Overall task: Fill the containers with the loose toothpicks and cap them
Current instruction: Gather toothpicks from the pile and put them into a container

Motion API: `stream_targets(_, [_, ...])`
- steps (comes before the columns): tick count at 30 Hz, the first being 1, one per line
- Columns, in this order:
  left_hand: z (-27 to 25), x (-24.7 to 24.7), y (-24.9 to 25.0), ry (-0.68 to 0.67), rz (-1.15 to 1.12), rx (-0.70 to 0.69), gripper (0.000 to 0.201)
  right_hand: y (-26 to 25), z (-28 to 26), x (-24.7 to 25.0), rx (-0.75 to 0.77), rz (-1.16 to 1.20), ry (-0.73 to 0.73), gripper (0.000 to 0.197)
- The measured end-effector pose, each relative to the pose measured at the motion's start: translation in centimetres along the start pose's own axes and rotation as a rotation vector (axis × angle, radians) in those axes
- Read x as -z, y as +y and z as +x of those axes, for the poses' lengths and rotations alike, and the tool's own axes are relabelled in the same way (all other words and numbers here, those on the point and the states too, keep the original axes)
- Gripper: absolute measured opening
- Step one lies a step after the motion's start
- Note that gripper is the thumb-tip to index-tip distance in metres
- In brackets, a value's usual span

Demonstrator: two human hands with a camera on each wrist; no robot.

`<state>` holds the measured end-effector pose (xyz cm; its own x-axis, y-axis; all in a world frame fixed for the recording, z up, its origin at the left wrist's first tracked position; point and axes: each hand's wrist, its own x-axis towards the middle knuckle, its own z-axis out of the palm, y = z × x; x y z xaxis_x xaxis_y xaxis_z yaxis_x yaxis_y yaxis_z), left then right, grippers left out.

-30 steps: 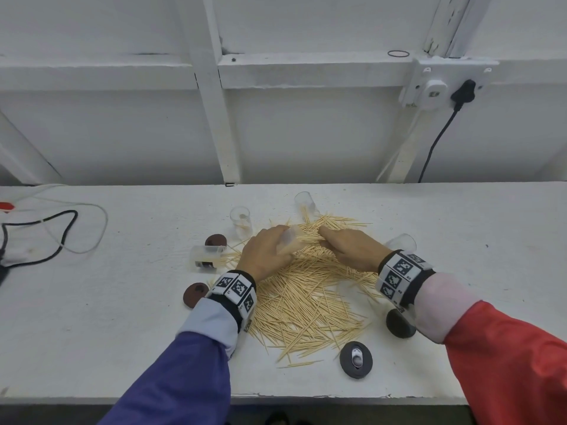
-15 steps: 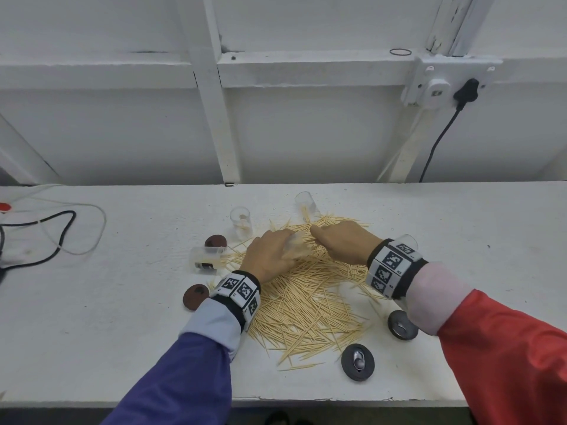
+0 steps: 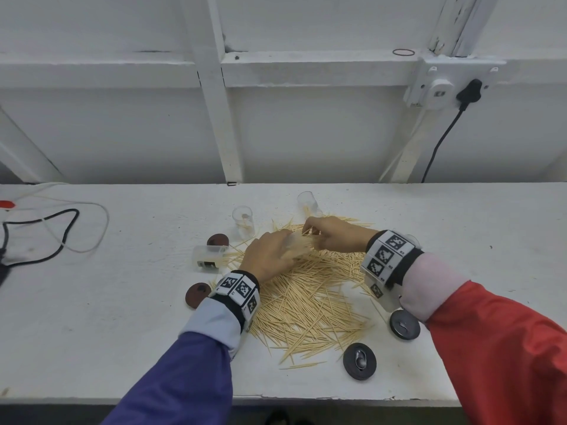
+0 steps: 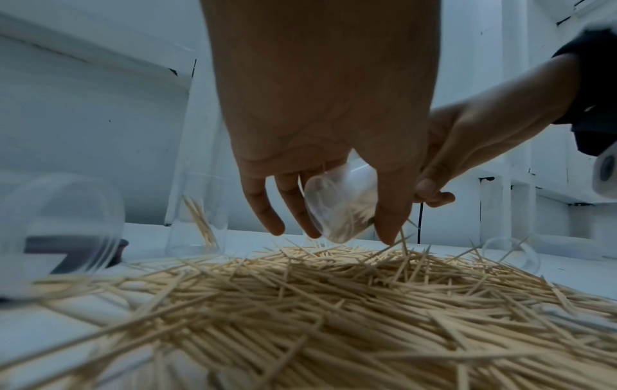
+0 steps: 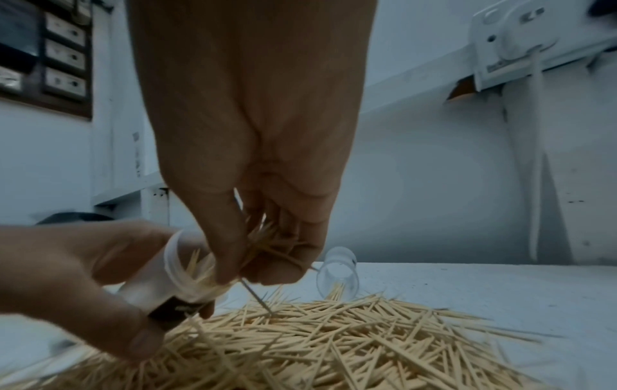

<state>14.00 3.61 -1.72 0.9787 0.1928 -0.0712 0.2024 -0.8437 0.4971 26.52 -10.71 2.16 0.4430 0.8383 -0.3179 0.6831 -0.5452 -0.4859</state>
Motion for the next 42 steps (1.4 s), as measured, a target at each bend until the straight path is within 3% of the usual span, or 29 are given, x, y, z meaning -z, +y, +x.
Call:
stream_targets(2, [-0.1, 0.1, -0.3, -0.002, -0.014, 0.003, 0.069, 0.4, 0.0, 0.2, -0.001, 0.04, 0.002, 0.042])
stream_targets(9, [-0.3, 0.0, -0.8, 0.011, -0.024, 0.022, 0.055, 0.4, 0.1, 0.6, 0.055, 0.108, 0.145, 0.03])
stream_targets(14, [-0.3, -0.2, -0.6, 0.001, -0.062, 0.013, 0.052, -0.6, 0.2, 0.3, 0.119, 0.084, 0.145, 0.024])
stream_targets(21, [-0.5, -0.1, -1.4, 0.015, -0.085, 0.002, 0.061, -0.2, 0.2, 1.2, 0.131, 0.164, 0.137, 0.035])
stream_targets(27, [-0.5, -0.1, -1.4, 0.02, -0.071, 0.001, 0.059, -0.5, 0.2, 0.7, 0.141, 0.266, 0.31, 0.013])
stream_targets(33, [-0.6, -0.2, -1.2, 0.043, -0.111, -0.008, 0.055, -1.3, 0.3, -0.5, 0.211, 0.247, 0.354, 0.008])
stream_targets(39, [-0.8, 0.0, -1.8, 0.074, -0.119, -0.014, 0.057, 0.2, -0.1, -0.1, 0.152, 0.385, 0.469, 0.007])
stream_targets(42, [-0.8, 0.0, -1.9, 0.085, -0.106, -0.019, 0.057, 1.1, -0.3, -0.2, 0.079, 0.436, 0.375, 0.015])
